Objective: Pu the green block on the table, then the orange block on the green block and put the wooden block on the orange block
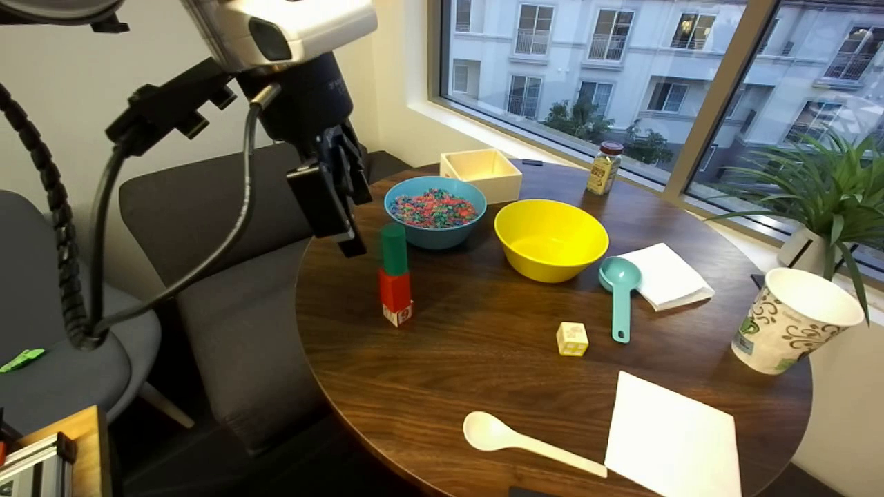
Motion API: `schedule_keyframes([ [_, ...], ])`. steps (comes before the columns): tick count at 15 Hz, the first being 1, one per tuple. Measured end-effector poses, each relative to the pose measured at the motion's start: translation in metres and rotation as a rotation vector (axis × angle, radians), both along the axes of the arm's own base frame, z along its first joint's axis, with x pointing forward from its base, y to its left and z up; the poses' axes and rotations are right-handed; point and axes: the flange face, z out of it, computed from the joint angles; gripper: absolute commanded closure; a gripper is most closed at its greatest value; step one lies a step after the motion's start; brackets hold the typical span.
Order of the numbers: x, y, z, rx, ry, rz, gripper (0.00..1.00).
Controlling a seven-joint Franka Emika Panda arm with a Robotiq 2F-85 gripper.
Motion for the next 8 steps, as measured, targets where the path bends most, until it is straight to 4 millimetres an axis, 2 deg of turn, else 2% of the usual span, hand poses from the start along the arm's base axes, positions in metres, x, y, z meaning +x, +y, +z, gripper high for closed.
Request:
schedule_keyframes([
  [8, 0.017, -0.007, -0.010, 0.021, 0.011, -0.036, 0.00],
])
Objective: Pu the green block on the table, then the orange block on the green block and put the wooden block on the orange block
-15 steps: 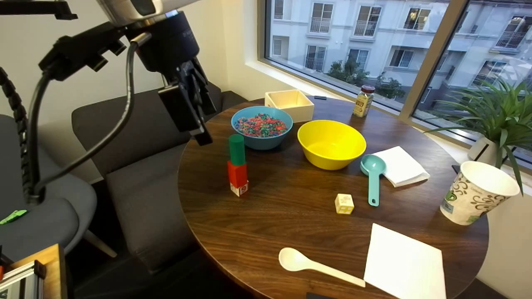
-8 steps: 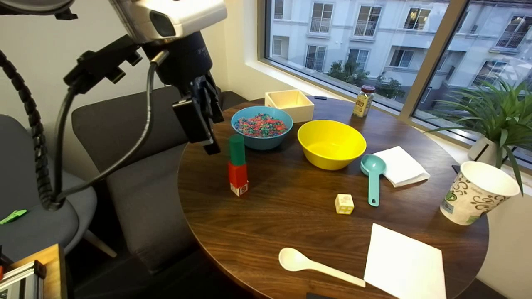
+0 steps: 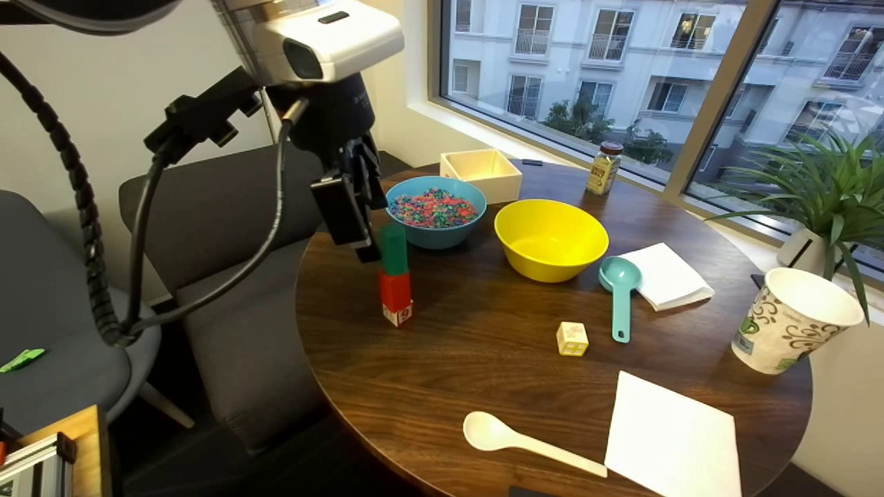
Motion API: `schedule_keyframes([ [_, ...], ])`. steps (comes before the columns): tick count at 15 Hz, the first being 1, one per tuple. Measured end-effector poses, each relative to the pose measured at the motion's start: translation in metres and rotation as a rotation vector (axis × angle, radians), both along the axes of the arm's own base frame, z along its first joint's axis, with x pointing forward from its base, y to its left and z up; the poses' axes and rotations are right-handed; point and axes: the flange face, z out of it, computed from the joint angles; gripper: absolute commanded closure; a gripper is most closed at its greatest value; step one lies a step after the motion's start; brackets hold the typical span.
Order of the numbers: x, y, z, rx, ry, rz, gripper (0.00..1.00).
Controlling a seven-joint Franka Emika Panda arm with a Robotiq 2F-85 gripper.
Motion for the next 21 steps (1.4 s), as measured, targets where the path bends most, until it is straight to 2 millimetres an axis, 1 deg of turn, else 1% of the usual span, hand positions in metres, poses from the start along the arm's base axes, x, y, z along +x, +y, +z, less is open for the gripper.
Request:
schedule_keyframes([
  [7, 0.012, -0.003, -0.008, 0.012, 0.016, -0.023, 0.00],
  [8, 0.013, -0.003, -0.009, 0.013, 0.019, -0.024, 0.03],
  [9, 0.015, -0.002, -0.010, 0.014, 0.020, -0.023, 0.10],
  [11, 0.018, -0.001, -0.010, 0.016, 0.021, -0.021, 0.32],
  [12, 0.019, 0.000, -0.010, 0.017, 0.021, -0.019, 0.39],
  [13, 0.020, 0.000, -0.011, 0.017, 0.022, -0.018, 0.49],
  [15, 0.022, 0.001, -0.012, 0.018, 0.024, -0.016, 0.63],
  [18, 0.023, 0.002, -0.012, 0.019, 0.026, -0.015, 0.87],
  [19, 0.024, 0.002, -0.012, 0.019, 0.026, -0.015, 0.92],
  [21, 0.025, 0.002, -0.012, 0.019, 0.025, -0.014, 0.92],
])
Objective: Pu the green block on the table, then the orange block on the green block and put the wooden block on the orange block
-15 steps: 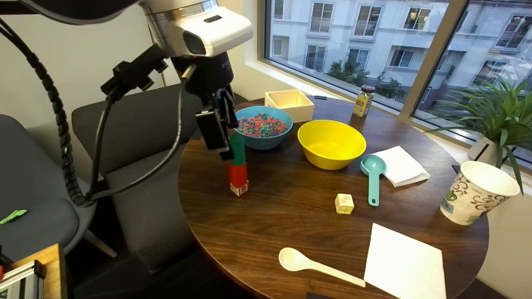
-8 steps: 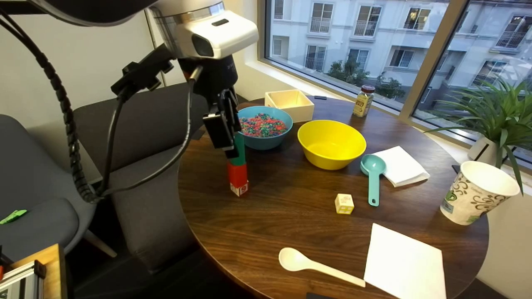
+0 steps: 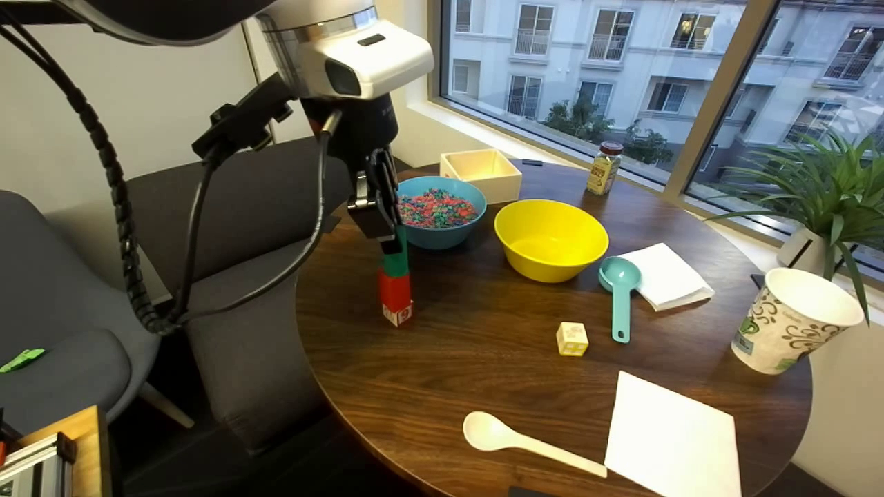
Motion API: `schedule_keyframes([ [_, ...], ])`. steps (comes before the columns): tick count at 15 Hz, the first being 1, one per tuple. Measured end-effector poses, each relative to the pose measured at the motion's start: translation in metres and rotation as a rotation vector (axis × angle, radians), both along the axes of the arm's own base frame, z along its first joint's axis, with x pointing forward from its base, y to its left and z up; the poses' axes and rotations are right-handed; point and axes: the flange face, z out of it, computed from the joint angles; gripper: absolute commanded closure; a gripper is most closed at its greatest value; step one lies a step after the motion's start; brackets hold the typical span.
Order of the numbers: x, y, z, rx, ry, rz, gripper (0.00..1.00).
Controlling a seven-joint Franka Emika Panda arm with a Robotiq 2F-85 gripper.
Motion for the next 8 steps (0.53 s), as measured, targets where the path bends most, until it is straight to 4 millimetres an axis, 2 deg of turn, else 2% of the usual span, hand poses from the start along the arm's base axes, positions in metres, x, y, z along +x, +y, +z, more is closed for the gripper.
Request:
schedule_keyframes([
  [5, 0.002, 0.001, 0.006, 0.000, -0.012, 0.001, 0.92],
  [8, 0.004, -0.003, 0.022, -0.011, -0.051, -0.012, 0.92],
])
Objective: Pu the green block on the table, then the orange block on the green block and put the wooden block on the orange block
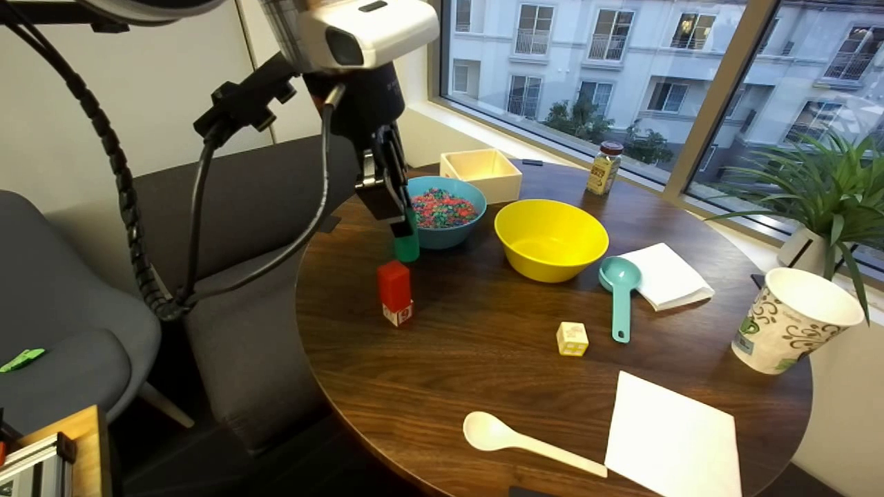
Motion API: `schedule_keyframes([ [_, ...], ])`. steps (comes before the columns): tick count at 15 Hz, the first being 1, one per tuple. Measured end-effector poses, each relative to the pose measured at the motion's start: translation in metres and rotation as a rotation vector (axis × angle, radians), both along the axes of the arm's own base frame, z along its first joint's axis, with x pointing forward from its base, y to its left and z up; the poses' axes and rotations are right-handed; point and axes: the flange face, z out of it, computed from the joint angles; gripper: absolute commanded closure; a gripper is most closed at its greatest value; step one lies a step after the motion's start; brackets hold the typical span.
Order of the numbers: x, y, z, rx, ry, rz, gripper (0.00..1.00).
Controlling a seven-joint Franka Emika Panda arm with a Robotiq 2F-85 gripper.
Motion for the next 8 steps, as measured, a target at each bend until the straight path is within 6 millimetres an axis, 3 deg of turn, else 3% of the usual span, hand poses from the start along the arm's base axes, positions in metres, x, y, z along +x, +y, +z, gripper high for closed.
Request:
schedule_keyframes([
  [3, 0.000, -0.014, 0.017, -0.018, -0.063, -0.036, 0.92],
  [5, -0.001, -0.029, 0.018, -0.022, -0.070, -0.079, 0.92],
  [6, -0.002, -0.035, 0.014, -0.019, -0.064, -0.101, 0.67],
  [8, -0.005, -0.043, 0.006, -0.015, -0.050, -0.121, 0.67],
])
